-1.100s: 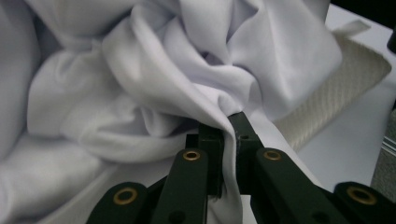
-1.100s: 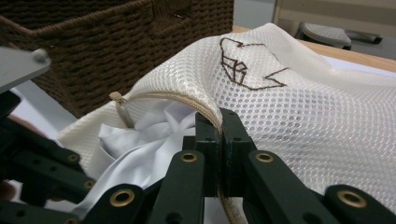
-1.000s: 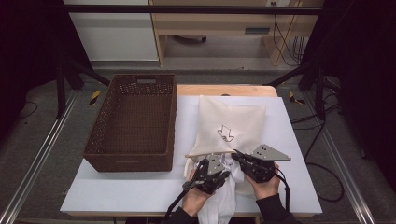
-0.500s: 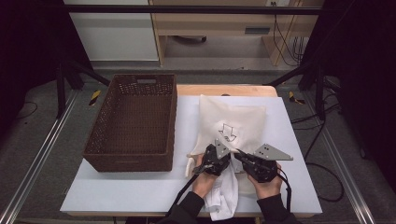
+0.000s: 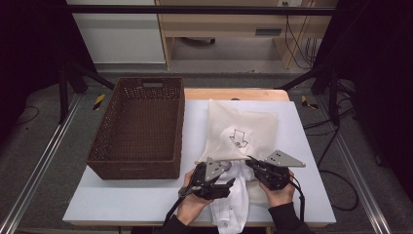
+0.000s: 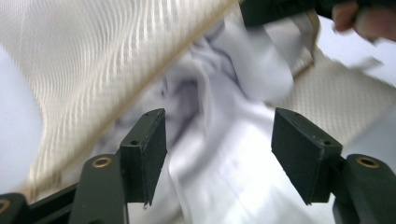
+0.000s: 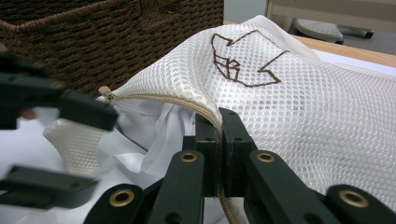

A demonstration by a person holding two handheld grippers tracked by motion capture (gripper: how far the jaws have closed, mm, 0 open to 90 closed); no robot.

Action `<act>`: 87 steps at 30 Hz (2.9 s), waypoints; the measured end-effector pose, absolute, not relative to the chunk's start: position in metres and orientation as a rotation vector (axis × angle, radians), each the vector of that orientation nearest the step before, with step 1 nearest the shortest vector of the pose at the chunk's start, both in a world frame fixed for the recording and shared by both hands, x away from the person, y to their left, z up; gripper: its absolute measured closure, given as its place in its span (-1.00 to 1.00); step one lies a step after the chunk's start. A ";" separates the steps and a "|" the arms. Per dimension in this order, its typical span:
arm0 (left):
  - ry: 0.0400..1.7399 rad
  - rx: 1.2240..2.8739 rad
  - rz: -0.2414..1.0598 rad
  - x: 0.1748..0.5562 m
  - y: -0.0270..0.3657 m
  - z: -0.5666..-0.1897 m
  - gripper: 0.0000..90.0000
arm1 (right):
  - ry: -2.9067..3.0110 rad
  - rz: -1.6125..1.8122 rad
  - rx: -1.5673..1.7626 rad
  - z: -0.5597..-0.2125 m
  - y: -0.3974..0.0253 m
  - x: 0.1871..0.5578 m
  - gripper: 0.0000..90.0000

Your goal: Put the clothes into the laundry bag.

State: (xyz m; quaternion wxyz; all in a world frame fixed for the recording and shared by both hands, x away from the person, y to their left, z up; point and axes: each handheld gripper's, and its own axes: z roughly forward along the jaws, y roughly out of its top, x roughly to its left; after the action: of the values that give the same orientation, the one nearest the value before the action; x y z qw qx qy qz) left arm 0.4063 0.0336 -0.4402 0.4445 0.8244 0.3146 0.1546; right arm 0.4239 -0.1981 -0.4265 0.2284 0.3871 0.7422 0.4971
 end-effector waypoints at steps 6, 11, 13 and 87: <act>0.815 2.140 0.354 0.402 0.031 -0.472 0.00 | 2.052 1.364 1.069 -0.428 -0.197 0.424 0.93; 0.839 2.140 0.324 0.407 0.028 -0.484 0.34 | 2.055 1.370 1.071 -0.429 -0.198 0.425 0.93; 0.845 2.161 0.378 0.408 0.028 -0.483 0.60 | 2.057 1.371 1.067 -0.429 -0.197 0.425 0.93; 0.840 2.119 0.291 0.392 0.025 -0.487 -0.06 | 2.088 1.369 1.021 -0.429 -0.186 0.426 0.93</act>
State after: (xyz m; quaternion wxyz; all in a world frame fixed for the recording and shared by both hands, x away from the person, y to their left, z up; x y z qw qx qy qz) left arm 0.3922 0.0251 -0.4867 0.4096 0.8412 0.3336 0.1156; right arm 0.4264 -0.1865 -0.4286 0.2204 0.3693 0.7550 0.4950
